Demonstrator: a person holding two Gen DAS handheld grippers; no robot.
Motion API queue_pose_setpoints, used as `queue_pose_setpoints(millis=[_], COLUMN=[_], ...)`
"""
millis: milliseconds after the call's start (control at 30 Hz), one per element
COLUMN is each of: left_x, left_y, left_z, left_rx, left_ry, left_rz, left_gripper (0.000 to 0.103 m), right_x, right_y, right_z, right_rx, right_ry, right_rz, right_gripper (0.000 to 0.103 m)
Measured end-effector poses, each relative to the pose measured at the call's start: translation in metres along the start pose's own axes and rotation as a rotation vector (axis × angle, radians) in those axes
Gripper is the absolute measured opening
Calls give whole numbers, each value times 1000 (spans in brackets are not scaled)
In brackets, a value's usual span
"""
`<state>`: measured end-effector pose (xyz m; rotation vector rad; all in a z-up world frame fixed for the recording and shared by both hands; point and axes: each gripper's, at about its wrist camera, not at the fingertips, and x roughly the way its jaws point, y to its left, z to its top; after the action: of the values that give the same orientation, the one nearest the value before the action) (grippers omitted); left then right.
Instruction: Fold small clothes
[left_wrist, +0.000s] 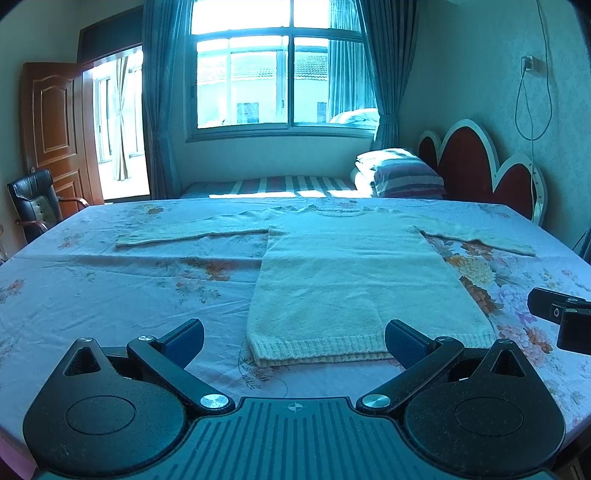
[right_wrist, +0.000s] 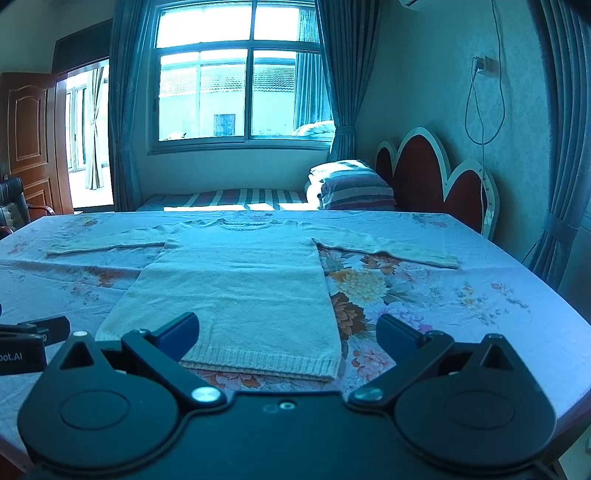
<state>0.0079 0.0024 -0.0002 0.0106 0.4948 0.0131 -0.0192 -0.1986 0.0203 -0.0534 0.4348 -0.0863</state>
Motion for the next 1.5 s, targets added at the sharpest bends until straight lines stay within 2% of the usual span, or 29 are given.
queue_pose_setpoints(millis=[1500], left_x=[3], left_y=[-1], left_z=[0], left_rx=[9], left_ry=[1], left_rz=[0], left_gripper=[103], right_x=[2], right_y=[2], right_z=[1], right_rx=[-2], right_ry=[1], right_rz=[5], right_gripper=[103])
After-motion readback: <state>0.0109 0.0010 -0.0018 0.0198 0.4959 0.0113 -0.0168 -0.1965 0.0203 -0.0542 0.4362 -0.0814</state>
